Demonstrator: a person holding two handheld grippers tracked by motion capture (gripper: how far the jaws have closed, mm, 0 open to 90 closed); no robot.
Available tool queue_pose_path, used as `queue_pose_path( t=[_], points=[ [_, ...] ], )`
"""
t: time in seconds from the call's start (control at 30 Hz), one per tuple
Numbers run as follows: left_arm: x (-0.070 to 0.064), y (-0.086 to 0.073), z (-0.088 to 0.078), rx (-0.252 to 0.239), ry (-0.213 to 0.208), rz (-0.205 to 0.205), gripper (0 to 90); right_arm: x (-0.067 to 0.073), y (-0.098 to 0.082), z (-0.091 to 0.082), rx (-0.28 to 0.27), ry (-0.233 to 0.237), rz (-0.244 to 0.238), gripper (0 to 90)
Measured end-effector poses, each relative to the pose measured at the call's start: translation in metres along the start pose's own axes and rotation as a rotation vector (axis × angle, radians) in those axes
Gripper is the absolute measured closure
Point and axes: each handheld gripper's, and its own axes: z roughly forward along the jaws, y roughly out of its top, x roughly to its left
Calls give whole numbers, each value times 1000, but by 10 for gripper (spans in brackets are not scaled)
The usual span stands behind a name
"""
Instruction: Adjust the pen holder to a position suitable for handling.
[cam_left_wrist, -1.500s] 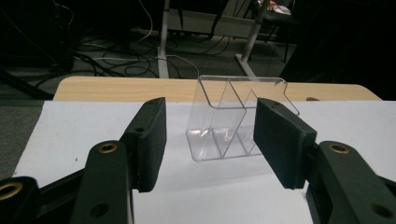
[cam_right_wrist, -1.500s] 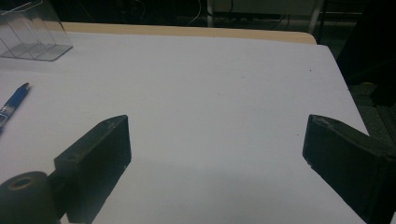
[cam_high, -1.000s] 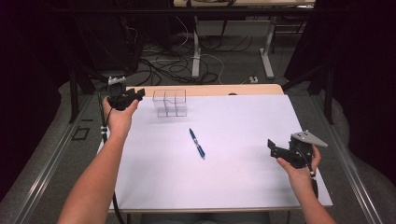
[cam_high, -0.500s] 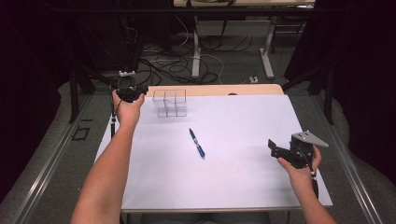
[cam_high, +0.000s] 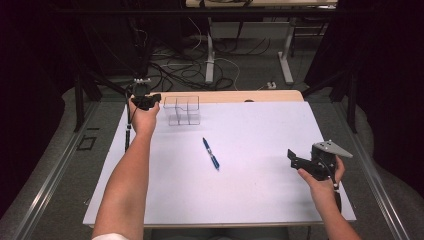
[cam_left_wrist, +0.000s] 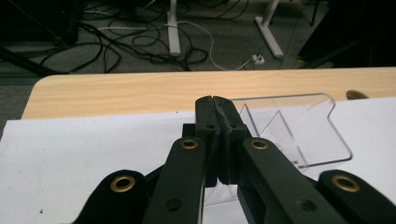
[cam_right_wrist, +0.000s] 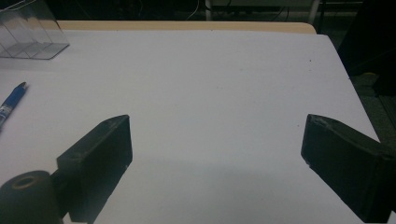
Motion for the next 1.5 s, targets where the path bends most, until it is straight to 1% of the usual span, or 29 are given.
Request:
queue_pose_path(
  t=[0.1,0.13,0.17,0.2,0.23,0.37,0.43,0.53,0.57,0.6,0.67,0.77,0.83,0.93,1.0,1.1,1.2,1.27,1.37,1.4,1.5],
  points=[
    [1,-2,4,24,5,0,900,0,0,0,-10,2,5,85],
    [1,-2,5,29,10,0,900,1,-1,3,-39,-6,15,85],
    [1,-3,6,33,13,2,900,0,-1,3,-38,-5,16,85],
    [1,-3,7,39,14,2,900,-1,0,0,-3,4,12,85],
    [0,-4,8,43,17,2,900,-2,0,0,-5,5,5,85],
    [0,-6,12,57,32,14,900,-2,0,0,-1,8,11,85],
    [0,-6,13,74,34,19,900,-2,0,0,1,8,17,86],
    [1,-8,16,79,35,18,900,-2,-1,0,-3,11,18,86],
    [1,-8,16,87,36,19,900,-2,-1,0,-5,12,10,86],
    [1,-9,17,89,36,20,900,-2,-1,0,-2,12,18,87],
    [1,-9,18,97,39,23,900,-2,-1,0,-3,12,8,87],
    [1,-10,21,100,40,20,900,-1,-1,1,0,16,7,87],
    [1,-11,22,112,38,25,900,-1,-1,1,0,17,8,87],
    [0,-12,24,107,39,21,900,-1,-1,1,-2,18,8,87],
    [0,-12,25,117,39,18,900,-2,-1,1,-4,16,8,87],
    [1,-13,27,119,37,27,900,-2,-1,2,-6,20,14,87],
    [1,-14,28,132,40,34,900,-2,-1,2,-7,24,10,90],
    [1,-15,29,128,39,34,900,-2,-1,2,-7,23,11,90],
    [2,-15,29,125,30,34,900,-2,-1,2,-4,24,10,90],
    [2,-15,28,131,27,37,900,-2,-1,2,-8,20,12,90],
    [3,-15,28,132,22,43,900,-1,-1,2,2,21,11,91]
  ],
)
